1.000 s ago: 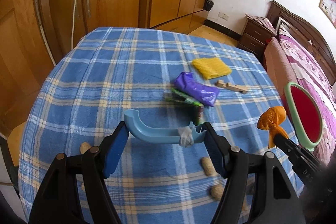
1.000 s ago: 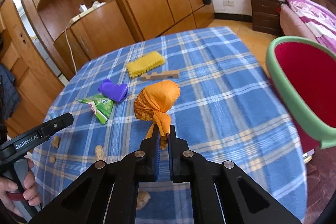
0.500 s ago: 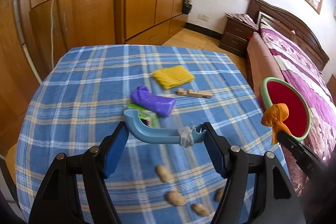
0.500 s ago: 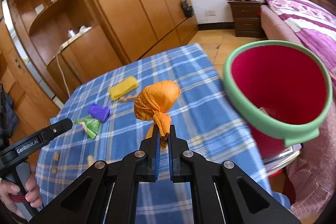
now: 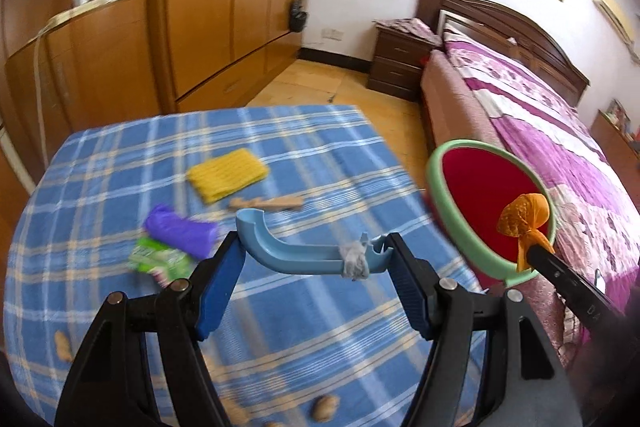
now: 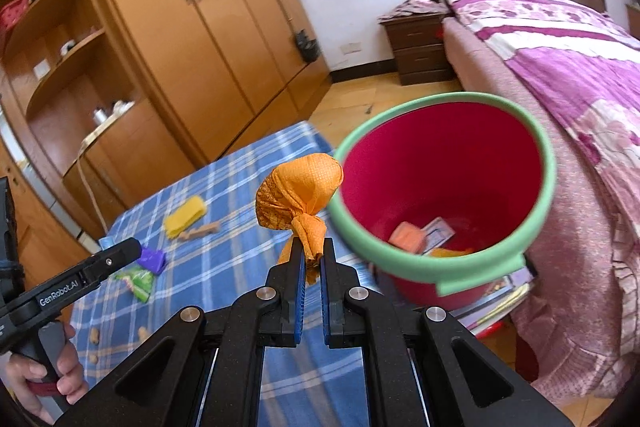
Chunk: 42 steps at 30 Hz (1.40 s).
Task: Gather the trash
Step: 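Carry the blue clip and orange balloon over the red bin with both tools, then open both tools to drop the balloon and clip into the red bin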
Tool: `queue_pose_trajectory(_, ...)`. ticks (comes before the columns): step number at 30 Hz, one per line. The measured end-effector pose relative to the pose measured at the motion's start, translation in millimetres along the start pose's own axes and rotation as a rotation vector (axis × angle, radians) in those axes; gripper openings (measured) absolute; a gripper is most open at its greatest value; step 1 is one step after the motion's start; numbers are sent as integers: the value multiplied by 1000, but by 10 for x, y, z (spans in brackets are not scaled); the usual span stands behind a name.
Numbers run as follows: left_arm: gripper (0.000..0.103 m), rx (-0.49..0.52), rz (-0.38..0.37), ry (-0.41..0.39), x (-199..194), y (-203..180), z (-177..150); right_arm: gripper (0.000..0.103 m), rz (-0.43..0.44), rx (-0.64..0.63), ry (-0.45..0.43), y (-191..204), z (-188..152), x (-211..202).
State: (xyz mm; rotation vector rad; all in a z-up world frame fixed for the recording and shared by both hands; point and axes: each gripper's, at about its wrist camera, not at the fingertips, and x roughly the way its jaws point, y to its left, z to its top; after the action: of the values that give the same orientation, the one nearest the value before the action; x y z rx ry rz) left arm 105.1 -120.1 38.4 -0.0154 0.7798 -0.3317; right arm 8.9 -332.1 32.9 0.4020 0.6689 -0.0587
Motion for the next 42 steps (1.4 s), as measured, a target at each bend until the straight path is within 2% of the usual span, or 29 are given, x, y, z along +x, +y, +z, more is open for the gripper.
queue_pose_trajectory(13,72,128,-135,-7,377,-816,270,6,-114,85,-49,-607,237,-91)
queue_pose_trajectory(28,72,240,-239,52,1007,-1570,301,6,-147,155,-52,-1161,404,73)
queue_pose_trajectory(38,72,228,-226,88,1244,-1657,278,6,-149,168,-39,-1304,444,201)
queue_pose_trajectory(42,77,218,-216,68,1238,-1611,268,8,-145,170,-37,-1324,445,228)
